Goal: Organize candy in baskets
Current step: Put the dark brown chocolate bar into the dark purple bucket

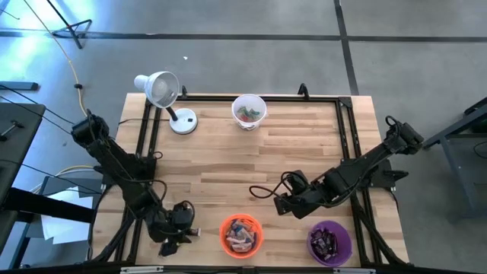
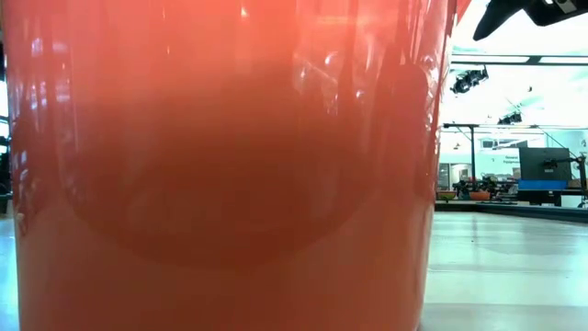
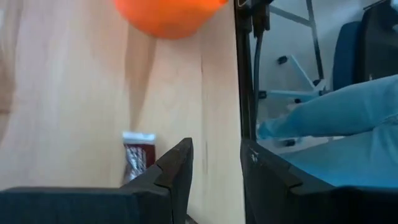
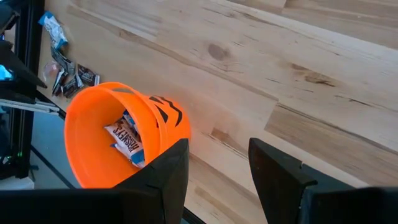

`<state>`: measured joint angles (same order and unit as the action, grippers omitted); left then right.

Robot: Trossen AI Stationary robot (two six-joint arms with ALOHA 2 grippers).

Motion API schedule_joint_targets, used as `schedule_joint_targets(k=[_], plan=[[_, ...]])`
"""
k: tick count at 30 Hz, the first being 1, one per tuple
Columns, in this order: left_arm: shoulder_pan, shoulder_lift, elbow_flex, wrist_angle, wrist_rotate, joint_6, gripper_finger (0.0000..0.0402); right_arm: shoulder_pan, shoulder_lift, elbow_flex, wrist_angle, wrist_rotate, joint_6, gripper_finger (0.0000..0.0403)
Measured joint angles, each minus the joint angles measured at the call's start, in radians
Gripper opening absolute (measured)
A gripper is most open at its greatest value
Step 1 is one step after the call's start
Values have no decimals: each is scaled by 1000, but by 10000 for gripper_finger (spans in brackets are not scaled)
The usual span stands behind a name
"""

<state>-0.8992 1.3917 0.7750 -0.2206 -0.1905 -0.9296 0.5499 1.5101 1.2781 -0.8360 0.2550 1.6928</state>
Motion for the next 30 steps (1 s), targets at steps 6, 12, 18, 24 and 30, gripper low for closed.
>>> schedule_joint_targets(k=[6,12,18,24,30], plan=[[20,11,0,-115,-1,-12,122,0,0,0,-1,0,0,160],[23,11,0,-302,-54,-111,122,0,0,0,-1,0,8,160],[24,15,-23,-284,-72,-145,122,0,0,0,-1,0,8,160],[28,54,-76,-160,-21,-249,122,0,0,0,0,0,8,160],[28,121,-76,16,27,-284,122,0,0,0,3,0,8,160]])
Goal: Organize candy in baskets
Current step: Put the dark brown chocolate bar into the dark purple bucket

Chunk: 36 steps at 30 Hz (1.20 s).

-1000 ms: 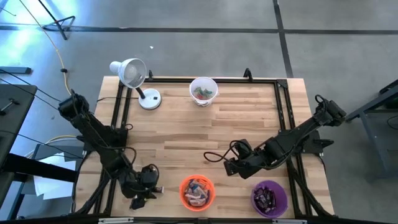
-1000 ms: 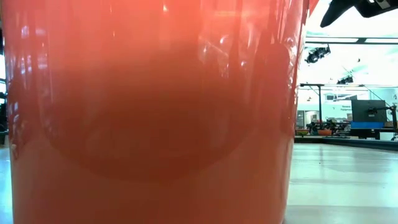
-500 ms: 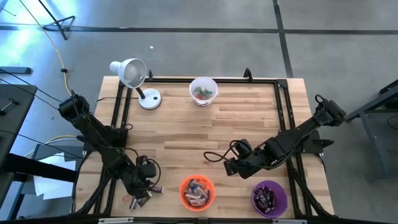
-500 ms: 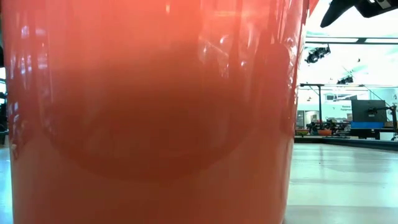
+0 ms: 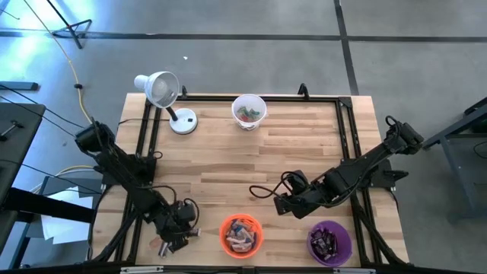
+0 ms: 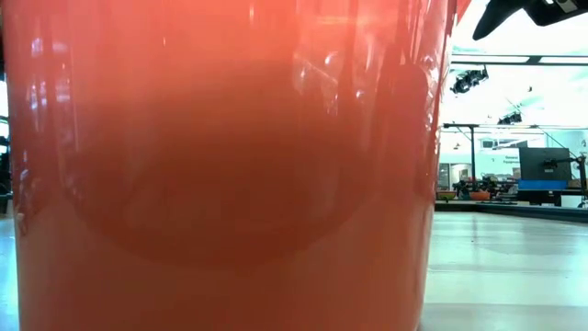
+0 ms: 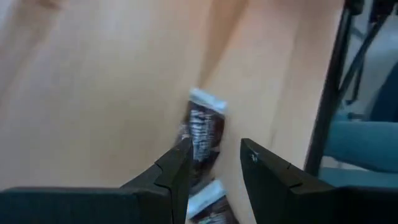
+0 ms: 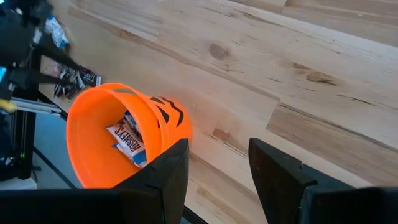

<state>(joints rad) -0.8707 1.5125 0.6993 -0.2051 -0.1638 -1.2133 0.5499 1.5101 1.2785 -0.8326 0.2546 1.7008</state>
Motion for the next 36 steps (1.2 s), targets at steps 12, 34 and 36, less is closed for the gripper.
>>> schedule_joint_targets(k=[12,34,36], plan=[[-14,94,4,-35,2,-46,122,0,0,0,7,0,0,160],[-13,141,5,-42,-23,-48,103,0,0,0,8,0,0,160],[-12,141,5,-42,-22,-71,76,0,0,0,8,0,0,160]])
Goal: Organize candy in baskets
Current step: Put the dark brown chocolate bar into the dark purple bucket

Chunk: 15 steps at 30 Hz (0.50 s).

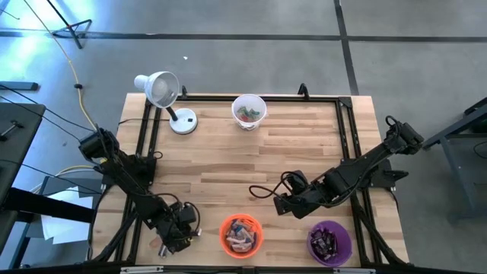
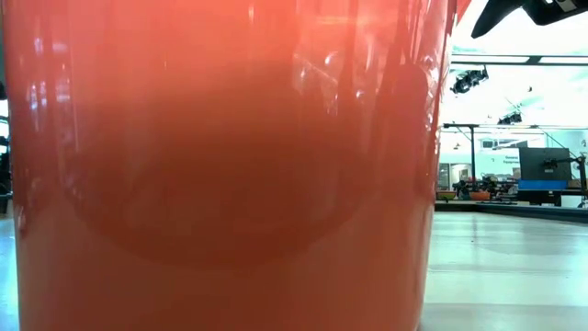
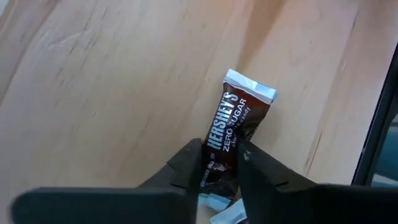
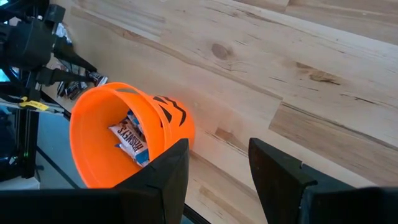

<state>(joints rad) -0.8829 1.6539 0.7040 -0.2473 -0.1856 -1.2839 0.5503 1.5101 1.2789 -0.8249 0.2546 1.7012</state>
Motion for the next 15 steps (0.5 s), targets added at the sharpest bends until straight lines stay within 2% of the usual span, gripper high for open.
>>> schedule_joint_targets(k=[4,15], plan=[[0,0,0,23,-1,-23,20,0,0,0,0,0,0,160],[21,-34,0,3,31,-15,3,0,0,0,3,0,0,160]])
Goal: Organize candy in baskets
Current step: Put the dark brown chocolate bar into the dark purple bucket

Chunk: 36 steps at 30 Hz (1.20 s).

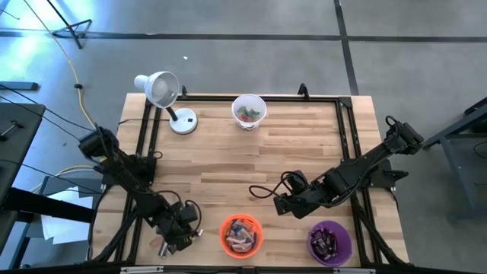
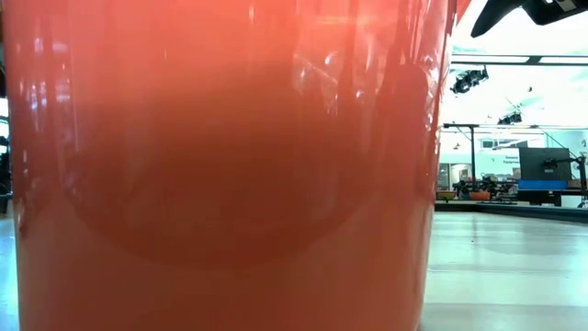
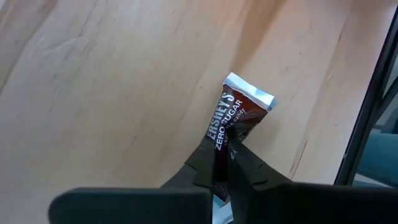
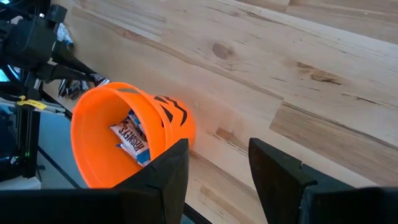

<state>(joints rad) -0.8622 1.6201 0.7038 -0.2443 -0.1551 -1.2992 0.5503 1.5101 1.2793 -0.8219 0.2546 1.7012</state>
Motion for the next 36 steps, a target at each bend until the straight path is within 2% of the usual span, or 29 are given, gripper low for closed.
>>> schedule_joint_targets(k=[9,20,23,28,36], plan=[[6,-77,-7,-32,-20,2,0,0,0,0,0,0,0,160],[38,-245,-4,0,-39,-6,0,0,0,0,4,0,0,160],[55,-295,-3,42,-67,3,0,0,0,0,4,0,0,160],[88,-362,-2,158,-139,100,1,0,0,0,4,0,0,160],[150,-377,-1,370,-170,250,0,0,0,0,4,3,0,160]])
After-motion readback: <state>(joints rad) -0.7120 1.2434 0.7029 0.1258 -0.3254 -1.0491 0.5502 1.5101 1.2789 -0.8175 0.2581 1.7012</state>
